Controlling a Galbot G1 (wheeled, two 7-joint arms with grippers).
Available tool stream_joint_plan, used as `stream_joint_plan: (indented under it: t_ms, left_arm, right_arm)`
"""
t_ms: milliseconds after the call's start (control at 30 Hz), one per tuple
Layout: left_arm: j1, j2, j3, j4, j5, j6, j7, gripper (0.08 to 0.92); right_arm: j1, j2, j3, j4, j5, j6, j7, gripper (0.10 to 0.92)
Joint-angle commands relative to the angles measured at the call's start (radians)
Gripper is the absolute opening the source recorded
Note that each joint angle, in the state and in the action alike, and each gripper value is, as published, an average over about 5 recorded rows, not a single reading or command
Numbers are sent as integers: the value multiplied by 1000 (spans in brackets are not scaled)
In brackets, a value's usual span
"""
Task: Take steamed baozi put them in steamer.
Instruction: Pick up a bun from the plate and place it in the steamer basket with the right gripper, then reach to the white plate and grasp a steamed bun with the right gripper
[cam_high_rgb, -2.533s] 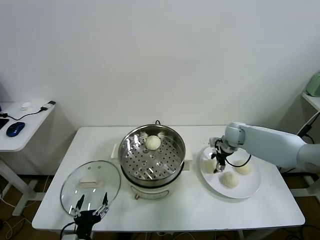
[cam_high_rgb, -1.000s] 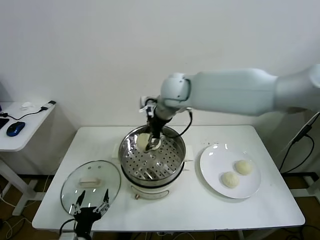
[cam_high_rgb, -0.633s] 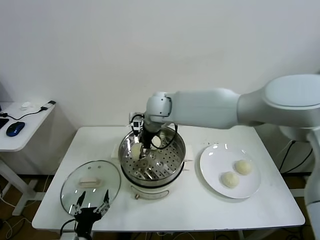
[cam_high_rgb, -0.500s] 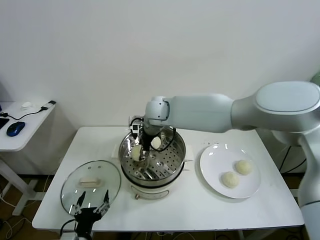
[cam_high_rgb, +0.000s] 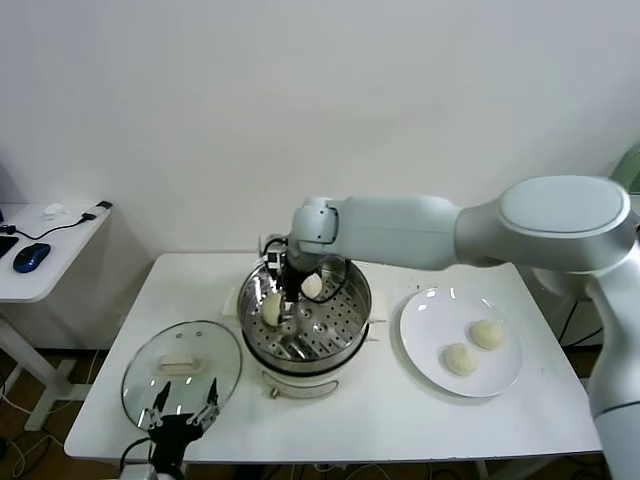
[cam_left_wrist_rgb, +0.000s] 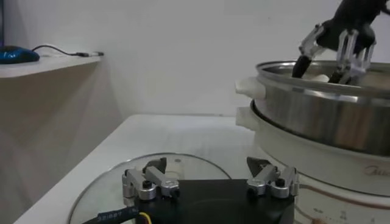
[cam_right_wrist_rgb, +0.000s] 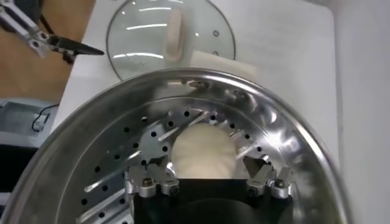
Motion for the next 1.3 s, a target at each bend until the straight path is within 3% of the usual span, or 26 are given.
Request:
stream_joint_plan:
  t_ms: [33, 267, 533, 933, 1300]
  left_arm:
    - [1, 0, 0, -1, 1, 0, 0, 823]
    - [14, 5, 11, -4, 7, -6, 2, 823]
    - [7, 7, 7, -10, 6, -2, 2, 823]
    - [9, -3, -3, -18, 1, -1, -3, 823]
    - [18, -6, -1, -3, 4, -10, -6, 823]
  right_arm:
    - [288, -233, -102, 92, -3, 246, -303, 822]
    - [472, -565, -298, 243, -164, 294, -378, 823]
    - [302, -784, -368, 310, -431, 276, -302, 823]
    - [-159, -814, -52, 219, -594, 153, -179, 823]
    - [-356, -761, 114, 127, -630, 109, -129, 823]
